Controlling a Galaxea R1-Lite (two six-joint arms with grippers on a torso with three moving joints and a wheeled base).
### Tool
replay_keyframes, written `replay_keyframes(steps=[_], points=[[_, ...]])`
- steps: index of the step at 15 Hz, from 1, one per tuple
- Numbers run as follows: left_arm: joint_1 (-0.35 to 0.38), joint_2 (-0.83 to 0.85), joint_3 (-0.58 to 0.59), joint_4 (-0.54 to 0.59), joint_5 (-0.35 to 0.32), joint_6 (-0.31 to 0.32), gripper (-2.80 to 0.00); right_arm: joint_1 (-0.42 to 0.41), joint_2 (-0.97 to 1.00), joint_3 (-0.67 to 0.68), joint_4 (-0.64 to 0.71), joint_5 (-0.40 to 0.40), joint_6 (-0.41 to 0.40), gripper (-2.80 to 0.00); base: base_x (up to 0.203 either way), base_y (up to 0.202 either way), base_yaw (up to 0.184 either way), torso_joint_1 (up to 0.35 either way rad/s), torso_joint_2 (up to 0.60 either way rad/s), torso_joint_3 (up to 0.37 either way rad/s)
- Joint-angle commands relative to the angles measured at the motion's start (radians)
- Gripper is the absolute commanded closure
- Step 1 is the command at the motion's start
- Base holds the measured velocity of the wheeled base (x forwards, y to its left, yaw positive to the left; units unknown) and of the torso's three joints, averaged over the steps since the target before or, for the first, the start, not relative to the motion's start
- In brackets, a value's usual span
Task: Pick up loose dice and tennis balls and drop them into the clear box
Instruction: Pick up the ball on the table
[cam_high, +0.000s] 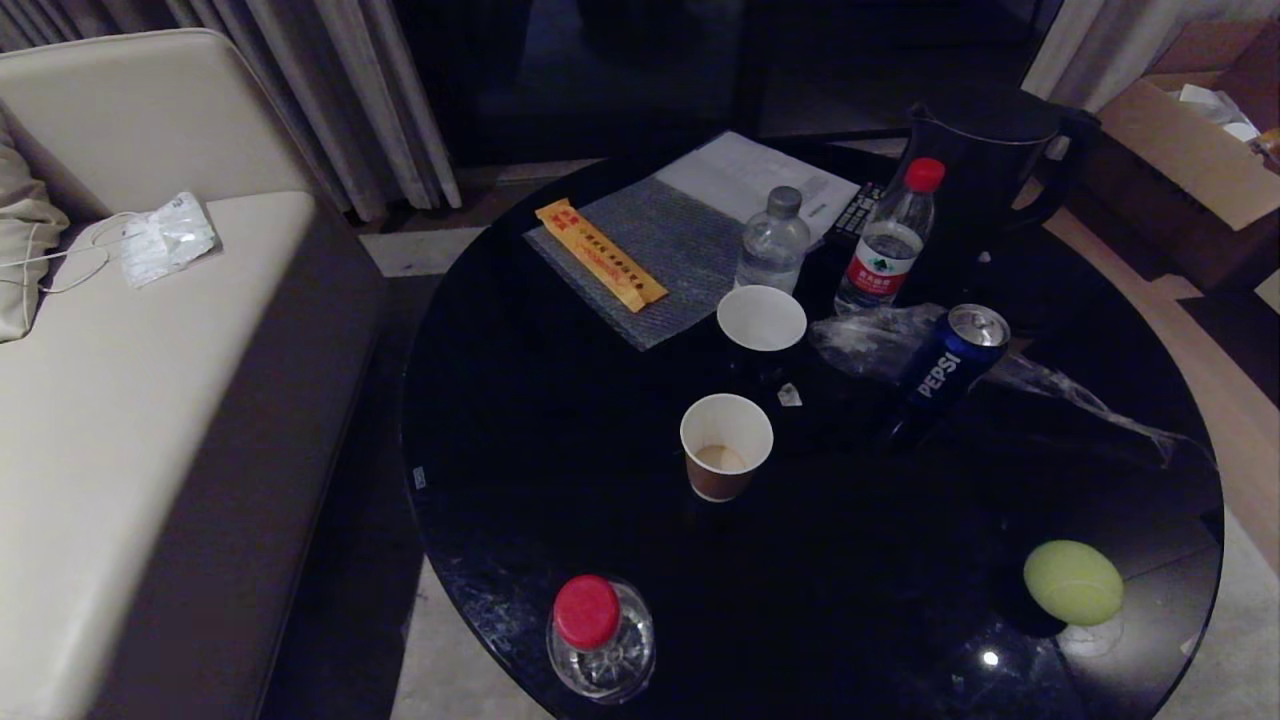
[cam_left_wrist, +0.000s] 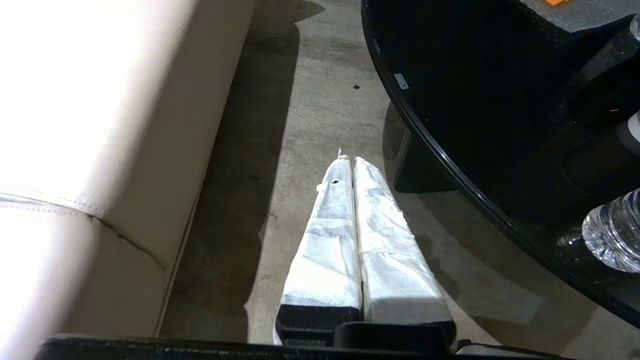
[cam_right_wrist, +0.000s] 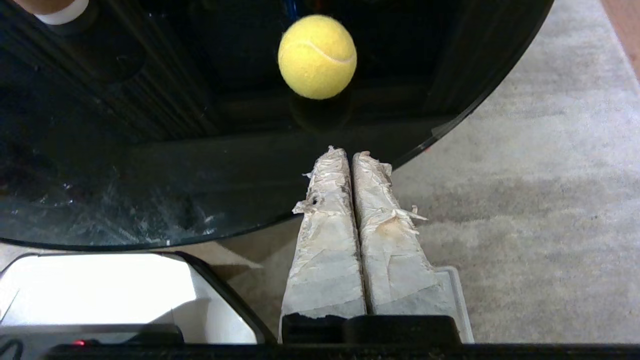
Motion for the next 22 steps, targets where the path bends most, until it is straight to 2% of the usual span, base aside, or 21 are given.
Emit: replay_keyframes(steps=[1,6,10,13,15,16,22], points=[[0.0,0.001,0.002,0.0,0.001,-0.001,0.0,0.0,0.111,-0.055,-0.007,0.003,0.001,0.0,0.0,0.0,0.0,0.0,0.0,0.0],[0.0,0.001,0.002,0.0,0.001,-0.001,0.0,-0.002,0.603,-0.259,-0.022,0.007,0.003,0.0,0.0,0.0,0.0,0.0,0.0,0.0],[0.0,0.001,0.002,0.0,0.001,-0.001,0.0,0.001,0.966,-0.349,-0.16,0.006,0.002,0.0,0.0,0.0,0.0,0.0,0.0,0.0],[0.0,0.001,0.002,0.0,0.001,-0.001,0.0,0.016,1.093,-0.412,-0.224,0.025,0.013,0.0,0.0,0.0,0.0,0.0,0.0,0.0],[0.0,0.001,0.002,0.0,0.001,-0.001,0.0,0.026,1.105,-0.398,-0.189,0.057,0.012,0.0,0.0,0.0,0.0,0.0,0.0,0.0],[0.0,0.001,0.002,0.0,0.001,-0.001,0.0,0.028,1.132,-0.399,-0.157,0.07,0.014,-2.8,0.0,0.0,0.0,0.0,0.0,0.0],[0.0,0.001,0.002,0.0,0.001,-0.001,0.0,0.044,1.272,-0.454,-0.122,0.089,-0.015,-2.8,0.0,0.0,0.0,0.0,0.0,0.0]])
